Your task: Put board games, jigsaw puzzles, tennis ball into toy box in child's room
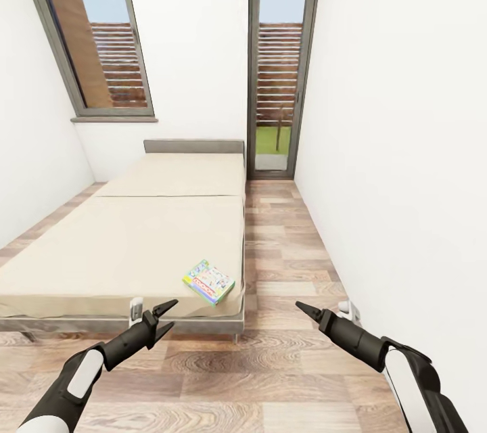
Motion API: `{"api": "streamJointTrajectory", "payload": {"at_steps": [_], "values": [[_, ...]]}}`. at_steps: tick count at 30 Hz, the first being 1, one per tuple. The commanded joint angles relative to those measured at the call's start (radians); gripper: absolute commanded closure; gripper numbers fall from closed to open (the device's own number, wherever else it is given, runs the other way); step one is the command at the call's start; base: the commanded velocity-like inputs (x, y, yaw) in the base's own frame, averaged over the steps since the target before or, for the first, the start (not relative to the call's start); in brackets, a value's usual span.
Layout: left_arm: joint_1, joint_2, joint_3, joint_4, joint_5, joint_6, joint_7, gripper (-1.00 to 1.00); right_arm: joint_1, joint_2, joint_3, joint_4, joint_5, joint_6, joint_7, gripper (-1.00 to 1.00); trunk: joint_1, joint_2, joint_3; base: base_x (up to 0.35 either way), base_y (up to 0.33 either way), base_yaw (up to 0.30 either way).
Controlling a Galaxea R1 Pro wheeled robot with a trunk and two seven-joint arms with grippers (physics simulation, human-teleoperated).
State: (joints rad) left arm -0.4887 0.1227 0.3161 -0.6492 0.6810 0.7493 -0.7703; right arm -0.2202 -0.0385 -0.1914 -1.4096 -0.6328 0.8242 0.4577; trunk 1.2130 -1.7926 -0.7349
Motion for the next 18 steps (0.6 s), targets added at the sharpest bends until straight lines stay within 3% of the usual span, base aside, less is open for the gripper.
{"api": "streamJointTrajectory", "payload": {"at_steps": [1,18], "values": [[-0.001,0.000,0.002,0.000,0.001,0.006,-0.002,-1.00,-0.001,0.000,-0.001,0.000,0.001,0.006,0.004,-1.00,0.000,0.000,-0.001,0.012,0.002,0.000],[-0.001,0.002,0.004,0.003,0.003,0.008,-0.003,-1.00,-0.001,0.003,0.004,0.002,0.000,0.000,0.002,-1.00,0.000,0.000,-0.001,0.086,0.054,0.000]]}}
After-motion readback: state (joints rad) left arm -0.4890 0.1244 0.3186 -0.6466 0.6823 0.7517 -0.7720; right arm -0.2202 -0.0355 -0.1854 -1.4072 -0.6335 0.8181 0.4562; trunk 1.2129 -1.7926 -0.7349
